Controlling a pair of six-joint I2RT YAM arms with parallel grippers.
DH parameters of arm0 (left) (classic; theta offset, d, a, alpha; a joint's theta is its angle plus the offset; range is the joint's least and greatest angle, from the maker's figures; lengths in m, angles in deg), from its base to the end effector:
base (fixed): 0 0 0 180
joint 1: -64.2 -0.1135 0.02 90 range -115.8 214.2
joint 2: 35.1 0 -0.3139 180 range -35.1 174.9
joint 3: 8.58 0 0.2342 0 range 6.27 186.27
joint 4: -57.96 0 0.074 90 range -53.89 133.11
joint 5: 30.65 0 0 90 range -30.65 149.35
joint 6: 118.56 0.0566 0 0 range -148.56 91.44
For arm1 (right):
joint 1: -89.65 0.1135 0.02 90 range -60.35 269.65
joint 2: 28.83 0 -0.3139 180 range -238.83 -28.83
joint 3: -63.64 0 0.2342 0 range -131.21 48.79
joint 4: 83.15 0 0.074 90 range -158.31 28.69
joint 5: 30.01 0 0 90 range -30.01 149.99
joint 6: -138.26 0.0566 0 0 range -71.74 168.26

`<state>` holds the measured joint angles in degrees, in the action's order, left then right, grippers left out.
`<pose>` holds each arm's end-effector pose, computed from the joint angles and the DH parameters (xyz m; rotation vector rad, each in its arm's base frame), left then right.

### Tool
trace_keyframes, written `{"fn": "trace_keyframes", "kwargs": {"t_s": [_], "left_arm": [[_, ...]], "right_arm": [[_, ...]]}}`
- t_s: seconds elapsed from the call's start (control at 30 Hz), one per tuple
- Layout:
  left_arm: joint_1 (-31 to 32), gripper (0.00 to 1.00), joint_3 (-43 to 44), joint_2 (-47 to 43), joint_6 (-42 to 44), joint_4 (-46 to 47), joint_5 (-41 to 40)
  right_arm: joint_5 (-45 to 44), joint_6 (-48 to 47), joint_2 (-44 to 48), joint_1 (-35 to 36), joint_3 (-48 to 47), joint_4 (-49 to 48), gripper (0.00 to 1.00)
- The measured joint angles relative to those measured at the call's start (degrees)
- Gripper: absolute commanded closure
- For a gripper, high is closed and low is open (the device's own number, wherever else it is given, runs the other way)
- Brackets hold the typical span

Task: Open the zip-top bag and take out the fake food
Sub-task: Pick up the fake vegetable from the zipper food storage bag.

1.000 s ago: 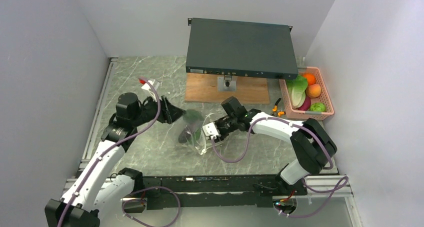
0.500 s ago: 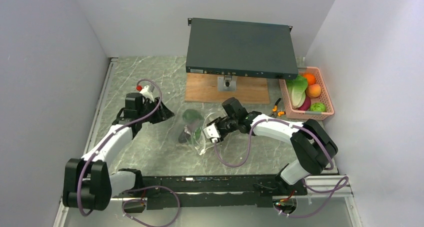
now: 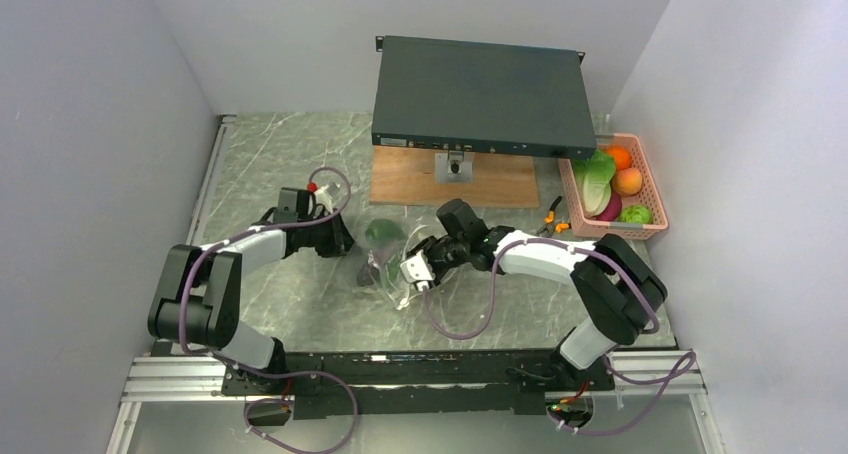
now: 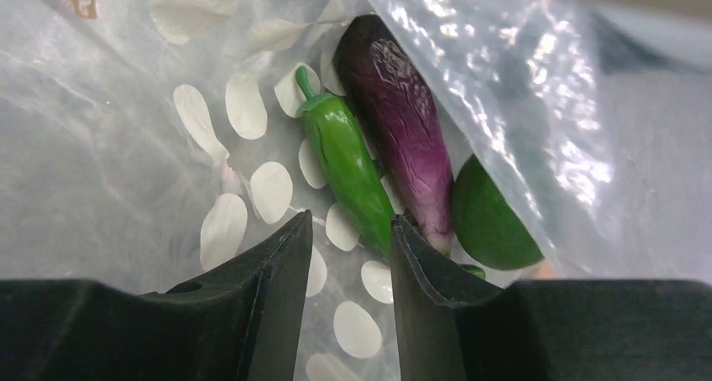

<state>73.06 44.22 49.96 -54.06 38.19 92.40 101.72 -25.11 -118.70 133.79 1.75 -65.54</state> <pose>0.2578 -0.0714 0.2055 -0.1097 2.5199 -0.9662 0.1944 0.2412 0.2345 -2.0243 0.8344 0.5751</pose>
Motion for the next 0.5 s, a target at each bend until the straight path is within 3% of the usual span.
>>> {"fn": "trace_keyframes", "kwargs": {"t_s": [0.5], "left_arm": [[9.6, 0.86, 1.2, 6.6, 0.3, 2.3, 8.3]], "right_arm": [[-2.5, -0.2, -4.0, 3.5, -0.1, -3.7, 0.55]]}}
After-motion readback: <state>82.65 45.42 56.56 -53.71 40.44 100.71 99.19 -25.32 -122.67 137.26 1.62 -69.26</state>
